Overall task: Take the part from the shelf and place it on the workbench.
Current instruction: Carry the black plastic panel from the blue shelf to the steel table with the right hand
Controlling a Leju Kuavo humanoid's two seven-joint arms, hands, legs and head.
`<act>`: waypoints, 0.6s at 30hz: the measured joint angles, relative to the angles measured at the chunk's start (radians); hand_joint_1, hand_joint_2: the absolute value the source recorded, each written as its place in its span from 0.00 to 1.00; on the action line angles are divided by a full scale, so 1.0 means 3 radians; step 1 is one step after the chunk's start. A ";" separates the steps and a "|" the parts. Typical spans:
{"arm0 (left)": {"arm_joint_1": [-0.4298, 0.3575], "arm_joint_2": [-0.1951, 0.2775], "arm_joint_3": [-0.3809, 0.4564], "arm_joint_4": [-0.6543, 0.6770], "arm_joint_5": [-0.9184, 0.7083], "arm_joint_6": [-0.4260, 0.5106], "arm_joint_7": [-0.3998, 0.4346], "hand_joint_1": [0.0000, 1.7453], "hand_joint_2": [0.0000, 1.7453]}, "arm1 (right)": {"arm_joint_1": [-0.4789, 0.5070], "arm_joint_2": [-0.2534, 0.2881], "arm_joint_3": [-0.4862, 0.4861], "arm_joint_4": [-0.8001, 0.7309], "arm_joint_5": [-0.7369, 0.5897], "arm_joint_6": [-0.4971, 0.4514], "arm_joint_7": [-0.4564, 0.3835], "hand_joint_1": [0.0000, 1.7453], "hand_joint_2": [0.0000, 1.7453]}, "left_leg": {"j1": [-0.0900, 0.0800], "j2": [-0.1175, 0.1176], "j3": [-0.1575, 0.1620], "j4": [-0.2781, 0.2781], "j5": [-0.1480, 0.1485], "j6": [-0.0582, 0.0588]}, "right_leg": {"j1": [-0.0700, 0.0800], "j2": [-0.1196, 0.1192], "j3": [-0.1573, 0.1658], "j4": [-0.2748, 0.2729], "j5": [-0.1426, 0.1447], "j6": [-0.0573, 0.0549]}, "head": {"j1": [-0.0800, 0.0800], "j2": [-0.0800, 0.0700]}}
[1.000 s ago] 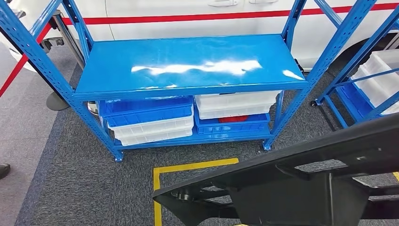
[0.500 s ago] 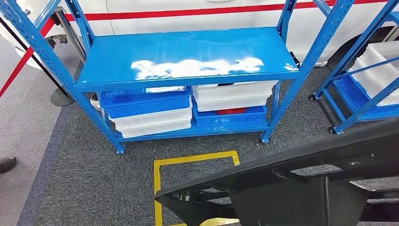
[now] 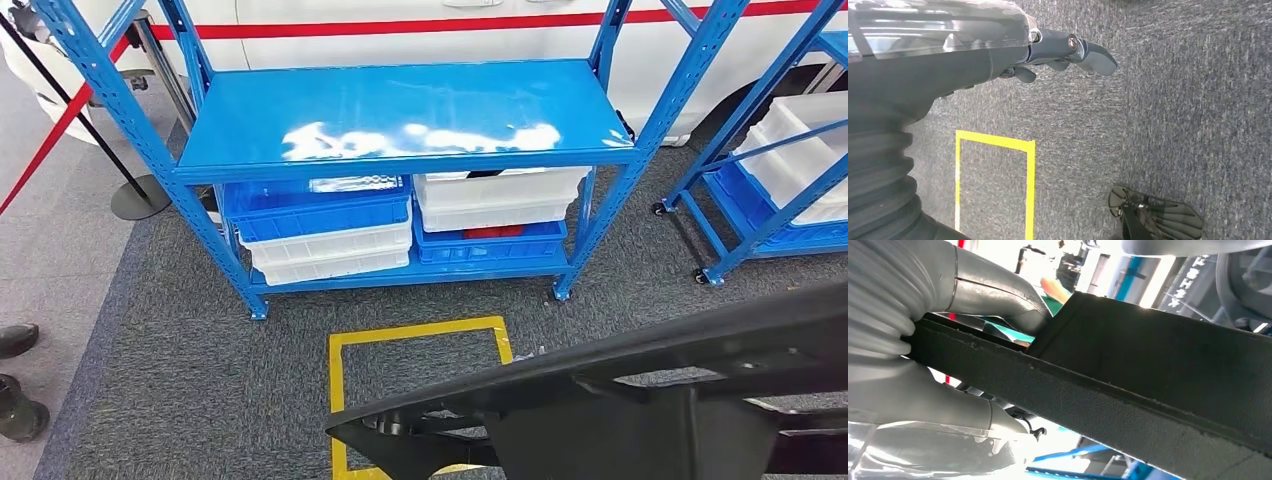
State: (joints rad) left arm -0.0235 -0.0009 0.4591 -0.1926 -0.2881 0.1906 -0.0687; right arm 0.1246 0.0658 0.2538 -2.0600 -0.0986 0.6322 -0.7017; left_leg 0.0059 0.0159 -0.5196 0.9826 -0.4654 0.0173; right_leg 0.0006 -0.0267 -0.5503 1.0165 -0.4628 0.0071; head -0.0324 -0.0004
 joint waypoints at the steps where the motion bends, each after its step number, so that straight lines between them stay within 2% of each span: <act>1: 0.0002 -0.0001 0.0013 0.0000 -0.0002 0.0021 -0.0012 0.00 1.00 | -0.0026 0.0001 -0.0005 0.0004 -0.0019 0.0022 -0.0001 0.97 1.00 | -0.0005 0.0013 -0.0007 0.0005 0.0002 -0.0017 | 0.0013 -0.0010 0.0024 -0.0065 0.0001 -0.0022 | 0.0000 0.0000; 3: 0.0003 -0.0001 0.0046 0.0000 -0.0002 0.0064 -0.0048 0.00 1.00 | -0.0069 0.0005 -0.0030 0.0010 -0.0040 0.0070 -0.0001 0.97 1.00 | -0.0011 0.0042 -0.0013 0.0004 0.0007 -0.0055 | 0.0013 0.0029 0.0007 -0.0076 0.0020 -0.0062 | 0.0000 0.0000; 5: 0.0001 0.0004 0.0075 -0.0001 -0.0008 0.0093 -0.0088 0.00 1.00 | -0.0100 0.0021 -0.0072 0.0012 -0.0049 0.0123 -0.0001 0.97 1.00 | -0.0007 0.0033 -0.0043 0.0080 -0.0064 -0.0092 | -0.0005 0.0063 0.0001 -0.0101 0.0052 -0.0106 | 0.0000 0.0000; 6: 0.0001 0.0010 0.0087 -0.0002 -0.0017 0.0113 -0.0107 0.00 1.00 | -0.0109 0.0034 -0.0093 0.0010 -0.0035 0.0139 -0.0001 0.97 1.00 | -0.0004 0.0014 -0.0095 0.0205 -0.0152 -0.0107 | -0.0013 0.0078 -0.0005 -0.0113 0.0068 -0.0128 | 0.0000 0.0000; 8: 0.0005 0.0030 0.0118 -0.0003 -0.0043 0.0177 -0.0148 0.00 1.00 | -0.0115 0.0054 -0.0137 -0.0011 0.0048 0.0120 0.0000 0.97 1.00 | 0.0005 -0.0018 -0.0285 0.0647 -0.0397 -0.0129 | -0.0009 0.0115 -0.0033 -0.0111 0.0087 -0.0150 | 0.0000 0.0000; 9: 0.0008 0.0041 0.0131 -0.0003 -0.0059 0.0208 -0.0170 0.00 1.00 | -0.0112 0.0058 -0.0156 -0.0028 0.0112 0.0079 0.0000 0.97 1.00 | 0.0007 -0.0022 -0.0376 0.0858 -0.0483 -0.0136 | -0.0006 0.0139 -0.0051 -0.0104 0.0096 -0.0152 | 0.0000 0.0000; 10: 0.0011 0.0053 0.0142 -0.0003 -0.0080 0.0230 -0.0197 0.00 1.00 | -0.0108 0.0057 -0.0170 -0.0052 0.0178 0.0013 0.0000 0.97 1.00 | 0.0009 -0.0023 -0.0425 0.0980 -0.0510 -0.0139 | -0.0005 0.0167 -0.0068 -0.0095 0.0103 -0.0150 | 0.0000 0.0000; 11: 0.0013 0.0065 0.0148 -0.0003 -0.0100 0.0238 -0.0224 0.00 1.00 | -0.0105 0.0053 -0.0175 -0.0078 0.0231 -0.0066 0.0000 0.97 1.00 | 0.0011 -0.0026 -0.0406 0.0961 -0.0466 -0.0138 | -0.0004 0.0197 -0.0084 -0.0082 0.0109 -0.0146 | 0.0000 0.0000; 12: 0.0014 0.0079 0.0153 -0.0004 -0.0125 0.0240 -0.0251 0.00 1.00 | -0.0102 0.0046 -0.0173 -0.0106 0.0271 -0.0144 -0.0001 0.97 1.00 | 0.0015 -0.0037 -0.0321 0.0805 -0.0367 -0.0133 | -0.0004 0.0227 -0.0096 -0.0068 0.0114 -0.0140 | 0.0000 0.0000; 13: 0.0014 0.0093 0.0157 -0.0007 -0.0148 0.0239 -0.0280 0.00 1.00 | -0.0100 0.0038 -0.0167 -0.0139 0.0304 -0.0216 -0.0001 0.97 1.00 | 0.0019 -0.0076 -0.0191 0.0561 -0.0251 -0.0125 | -0.0005 0.0257 -0.0107 -0.0052 0.0117 -0.0134 | 0.0000 0.0000; 15: 0.0012 0.0123 0.0163 -0.0011 -0.0181 0.0230 -0.0324 0.00 1.00 | -0.0094 0.0020 -0.0145 -0.0200 0.0352 -0.0303 -0.0001 0.97 1.00 | 0.0020 -0.0176 0.0009 0.0158 -0.0121 -0.0104 | 0.0003 0.0313 -0.0133 -0.0022 0.0126 -0.0108 | 0.0000 0.0000; 16: 0.0009 0.0137 0.0168 -0.0012 -0.0194 0.0217 -0.0343 0.00 1.00 | -0.0085 0.0012 -0.0126 -0.0230 0.0376 -0.0338 -0.0001 0.97 1.00 | 0.0015 -0.0207 0.0048 0.0066 -0.0105 -0.0092 | 0.0004 0.0338 -0.0147 -0.0013 0.0135 -0.0090 | 0.0000 0.0000; 18: 0.0002 0.0155 0.0183 -0.0016 -0.0217 0.0184 -0.0369 0.00 1.00 | -0.0051 -0.0004 -0.0081 -0.0285 0.0415 -0.0402 -0.0001 0.97 1.00 | 0.0010 -0.0174 0.0044 0.0044 -0.0094 -0.0061 | 0.0002 0.0387 -0.0167 -0.0017 0.0160 -0.0046 | 0.0000 0.0000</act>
State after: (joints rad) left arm -0.0228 0.0457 0.5140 -0.1973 -0.3533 0.2459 -0.1795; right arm 0.1093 0.0647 0.2295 -2.1456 0.0258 0.5117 -0.7019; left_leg 0.0089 -0.0363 -0.5065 0.9957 -0.4934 -0.0010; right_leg 0.0012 0.0893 -0.6004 1.0115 -0.4146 -0.0068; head -0.0324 -0.0004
